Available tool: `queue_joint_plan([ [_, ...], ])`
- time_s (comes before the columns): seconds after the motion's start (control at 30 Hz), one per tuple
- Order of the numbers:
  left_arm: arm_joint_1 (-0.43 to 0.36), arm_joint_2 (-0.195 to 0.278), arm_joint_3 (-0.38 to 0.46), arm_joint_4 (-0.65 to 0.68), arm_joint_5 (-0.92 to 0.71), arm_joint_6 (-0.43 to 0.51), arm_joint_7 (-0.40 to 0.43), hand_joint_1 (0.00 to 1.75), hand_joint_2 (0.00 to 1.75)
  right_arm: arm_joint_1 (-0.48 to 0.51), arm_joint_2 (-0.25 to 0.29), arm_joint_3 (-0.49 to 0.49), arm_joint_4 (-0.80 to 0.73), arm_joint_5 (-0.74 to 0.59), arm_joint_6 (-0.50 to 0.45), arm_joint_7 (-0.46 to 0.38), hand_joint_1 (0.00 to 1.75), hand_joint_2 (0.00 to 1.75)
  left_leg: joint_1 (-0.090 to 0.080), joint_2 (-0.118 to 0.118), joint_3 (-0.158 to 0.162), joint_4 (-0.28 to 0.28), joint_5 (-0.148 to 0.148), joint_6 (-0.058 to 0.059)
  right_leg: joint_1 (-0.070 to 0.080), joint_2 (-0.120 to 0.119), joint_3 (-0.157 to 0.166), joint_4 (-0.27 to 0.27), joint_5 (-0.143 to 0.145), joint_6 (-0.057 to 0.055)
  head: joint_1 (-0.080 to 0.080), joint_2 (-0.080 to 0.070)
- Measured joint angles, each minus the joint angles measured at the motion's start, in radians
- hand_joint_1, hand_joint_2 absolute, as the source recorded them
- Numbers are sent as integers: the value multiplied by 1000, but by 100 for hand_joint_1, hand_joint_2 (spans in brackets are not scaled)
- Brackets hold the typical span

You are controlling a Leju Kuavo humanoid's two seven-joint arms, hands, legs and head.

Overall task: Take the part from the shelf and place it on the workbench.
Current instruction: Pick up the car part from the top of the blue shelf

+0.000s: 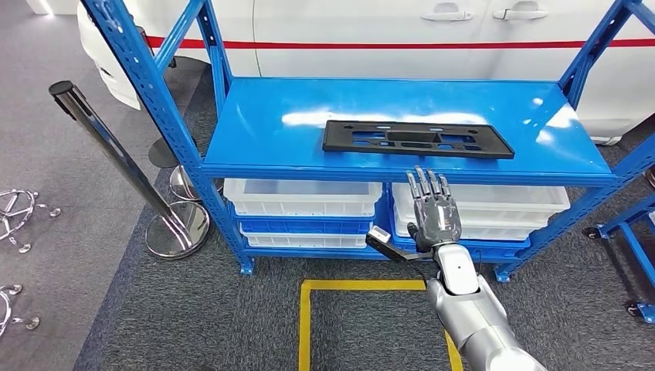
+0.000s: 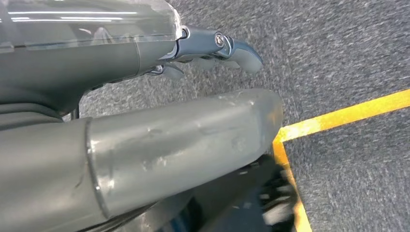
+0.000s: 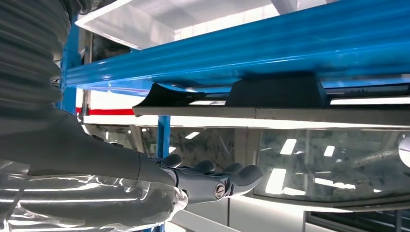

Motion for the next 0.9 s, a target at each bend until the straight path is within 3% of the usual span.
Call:
queue_joint_plan([
  [0.07,-2,2,-4,0,-2,0,1,0,0,0,0,0,8,-2,0,3,0,175,-4,0,22,-50,9,7,1,0,-3,2,1,9,0,0],
  [0.13,-2,2,-7,0,-3,0,2,0,0,0,0,0,15,-3,0,4,0,175,-4,0,23,-56,14,15,1,1,-4,1,3,21,0,0],
  [0.2,-2,2,-11,0,-3,0,1,0,0,-1,-1,0,19,-6,-1,4,0,175,-1,2,28,-67,21,27,0,2,-14,26,-16,31,0,0],
  [0.3,-3,2,-16,0,-3,-1,1,0,0,2,-4,-7,25,-19,-1,3,0,175,1,3,28,-71,26,37,-5,2,-91,191,-102,43,0,0],
  [0.33,-1,2,-18,0,-3,-2,1,0,0,6,-4,-12,26,-25,-1,0,0,175,0,3,27,-71,26,37,-6,2,-117,244,-121,45,0,0],
  [0.37,1,2,-19,0,-2,-3,1,0,0,10,-5,-19,27,-30,-1,-4,0,175,0,3,26,-70,25,37,-7,2,-129,266,-121,46,0,0],
  [0.4,4,1,-21,0,-2,-3,1,0,0,13,-6,-26,26,-34,-1,-10,0,175,0,2,26,-68,25,36,-7,2,-121,251,-103,47,0,0],
  [0.5,6,-2,-23,1,-1,-3,1,0,0,14,-6,-46,18,-39,-1,-21,0,175,-1,2,25,-60,20,28,-5,1,-27,65,-20,39,0,0],
  [0.57,5,-3,-25,1,-1,-3,1,0,0,13,-6,-54,12,-39,-1,-23,0,175,-4,2,23,-58,18,18,1,2,3,2,-7,29,0,0],
  [0.63,6,-4,-26,1,-1,-3,1,0,0,14,-6,-61,10,-39,-1,-23,0,175,-4,2,24,-59,18,6,3,3,3,-1,-5,18,0,0],
  [0.7,6,-4,-27,2,-1,-3,1,0,0,14,-6,-67,6,-40,-1,-26,0,87,-2,2,16,-40,2,-3,-1,2,6,-7,1,5,0,0],
  [0.77,6,-4,-29,2,0,-3,1,0,0,16,-5,-77,-3,-41,-1,-35,0,0,0,2,-24,48,-51,-10,-3,0,8,-12,4,-5,0,0],
  [0.83,7,-5,-30,2,0,-3,1,0,0,23,0,-96,-16,-42,-1,-47,0,0,2,2,-86,178,-109,-13,-1,-1,7,-11,4,-9,0,0],
  [0.87,7,-5,-31,2,0,-3,1,0,0,27,2,-106,-22,-42,-1,-53,0,0,2,2,-104,217,-118,-15,0,0,6,-10,4,-9,0,0],
  [0.9,8,-6,-31,3,-1,-3,2,0,0,31,5,-116,-27,-42,-1,-57,0,44,2,2,-106,221,-106,-14,1,0,6,-9,3,-9,0,0],
])
